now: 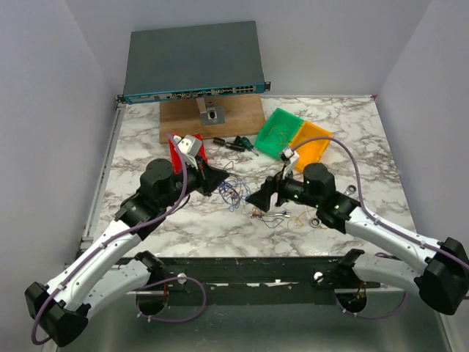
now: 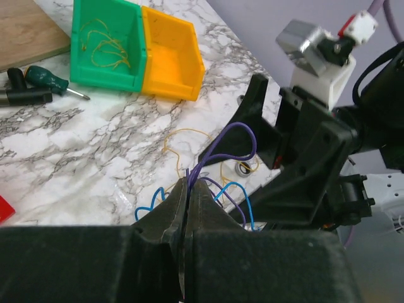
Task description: Untangle the cables
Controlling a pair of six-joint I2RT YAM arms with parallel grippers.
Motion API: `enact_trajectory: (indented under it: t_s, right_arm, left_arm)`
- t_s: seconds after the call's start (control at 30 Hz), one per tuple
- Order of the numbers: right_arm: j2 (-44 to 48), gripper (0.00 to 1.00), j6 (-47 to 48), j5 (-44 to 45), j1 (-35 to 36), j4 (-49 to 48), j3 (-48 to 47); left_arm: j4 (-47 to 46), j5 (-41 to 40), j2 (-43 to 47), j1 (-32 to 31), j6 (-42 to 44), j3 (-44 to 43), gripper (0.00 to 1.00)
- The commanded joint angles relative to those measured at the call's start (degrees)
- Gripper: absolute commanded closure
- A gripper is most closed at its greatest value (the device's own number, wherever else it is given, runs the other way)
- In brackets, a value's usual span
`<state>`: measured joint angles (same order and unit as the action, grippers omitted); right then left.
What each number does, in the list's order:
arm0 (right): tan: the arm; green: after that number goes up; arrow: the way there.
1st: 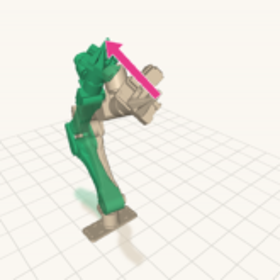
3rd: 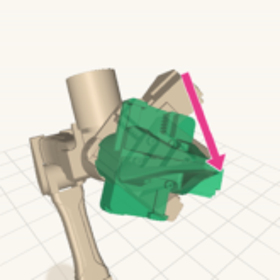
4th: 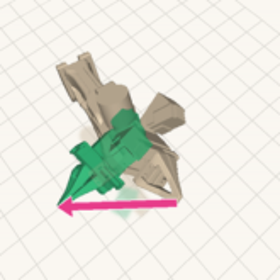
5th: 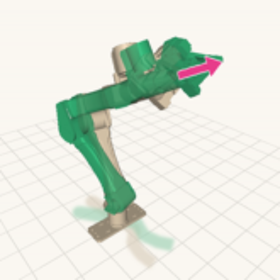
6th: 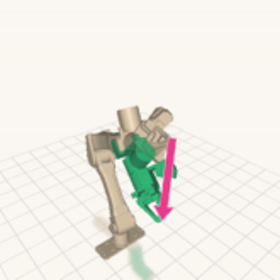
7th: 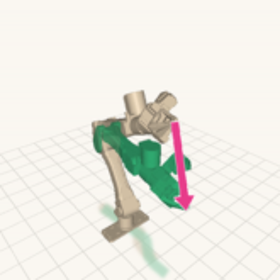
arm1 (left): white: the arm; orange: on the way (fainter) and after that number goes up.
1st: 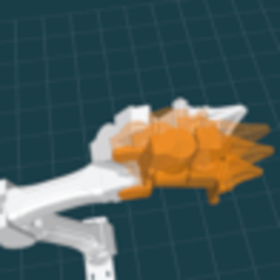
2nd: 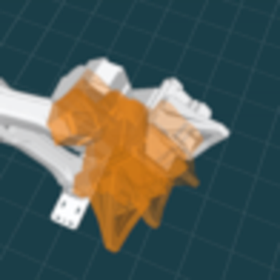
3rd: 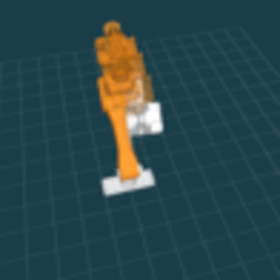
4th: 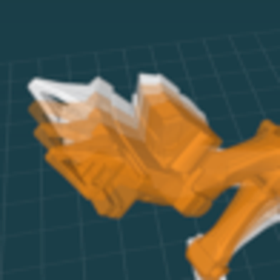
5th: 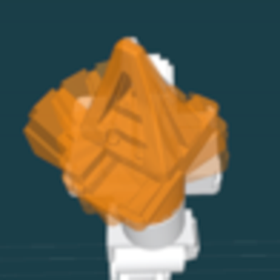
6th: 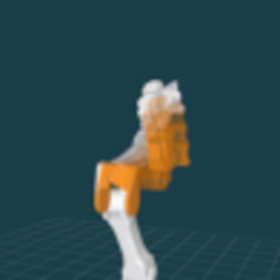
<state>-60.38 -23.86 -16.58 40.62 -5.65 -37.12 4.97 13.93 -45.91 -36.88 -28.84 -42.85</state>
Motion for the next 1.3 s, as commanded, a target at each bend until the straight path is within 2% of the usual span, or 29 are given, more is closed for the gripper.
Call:
enact_trajectory:
  t_s: [0.0, 0.1, 0.17, 0.2, 0.33, 0.43, 0.5, 0.6, 0.7, 0.8, 0.87, 1.0, 1.13, 1.2, 1.27]
  right_arm:
    - [0.75, 0.04, 2.85, -8.24, 2.98, -15.73, 4.85]
    - [0.4, 0.06, 1.95, -9.61, 3.41, -22.33, 6.95]
    - [-1.5, 0.11, 2.14, -9.42, 3.58, -22.86, 5.98]
    - [-2.77, 0.17, 2.15, -9.08, 3.72, -23.04, 5.34]
    - [-5.87, 0.47, 0.7, -6.8, 3.85, -23.95, 4.05]
    - [-4.54, 0.83, -1.52, 0.17, 3.85, -24.35, 5.74]
    - [-2.24, 0.99, -3.49, 7.6, 3.85, -22.32, 7.24]
    - [2.52, 0.99, -5.63, 18.07, 3.84, -16.91, 8.85]
    - [6.77, 0.99, -5.78, 23.71, 3.85, -10.71, 8.18]
    - [9.21, 0.99, -4.57, 23.62, 3.83, -6.41, 5.17]
    - [9.27, 0.99, -3.76, 22.17, 3.85, -4.06, 2.36]
    - [6.12, 0.99, -2.59, 20.69, 3.85, 2.07, -5.46]
    - [4.09, 0.99, -1.79, 21.17, 3.8, 7.58, -11.7]
    - [3.55, 0.99, -1.34, 20.53, 3.87, 9.13, -13.84]
    - [2.88, 0.99, -0.97, 19.44, 3.84, 10.75, -16.04]
  left_arm:
    - [4.56, 1.99, -1.7, -0.09, 0.42, -5.39, 1.0]
    - [4.59, 4.71, -3.39, -0.05, 0.04, -8.06, 1.0]
    - [3.84, 6.88, -4.26, -0.1, -0.31, -9.23, 1.0]
    - [3.38, 7.79, -4.69, -0.1, -0.68, -9.66, 1.0]
    - [2.05, 9.1, -5.68, -0.01, -2.12, -10.99, 1.0]
    - [3.13, 7.6, -5.54, 0.36, -2.02, -12.27, 1.0]
    - [5.55, 3.37, -4.67, 0.95, -1.76, -12.99, 1.0]
    - [9.14, -5.47, -2.66, 2.52, -2.84, -11.97, 1.0]
    - [9.47, -8.25, -0.99, 3.89, -3.24, -8.63, 1.0]
    - [7.66, -6.37, -0.84, 3.96, -3.26, -5.06, 0.79]
    - [5.9, -4.32, -1.35, 4.01, -3.57, -3.05, 0.71]
    - [3.19, -2.52, -2.38, 3.93, -3.81, -0.24, 0.68]
    - [2.51, -3.51, -3.11, 3.93, -4.07, 1.43, 0.75]
    - [0.27, -0.4, -3.43, 3.85, -3.53, 2.57, 0.69]
    - [-2.68, 2.19, -3.98, 3.55, -3.42, 3.76, 0.53]
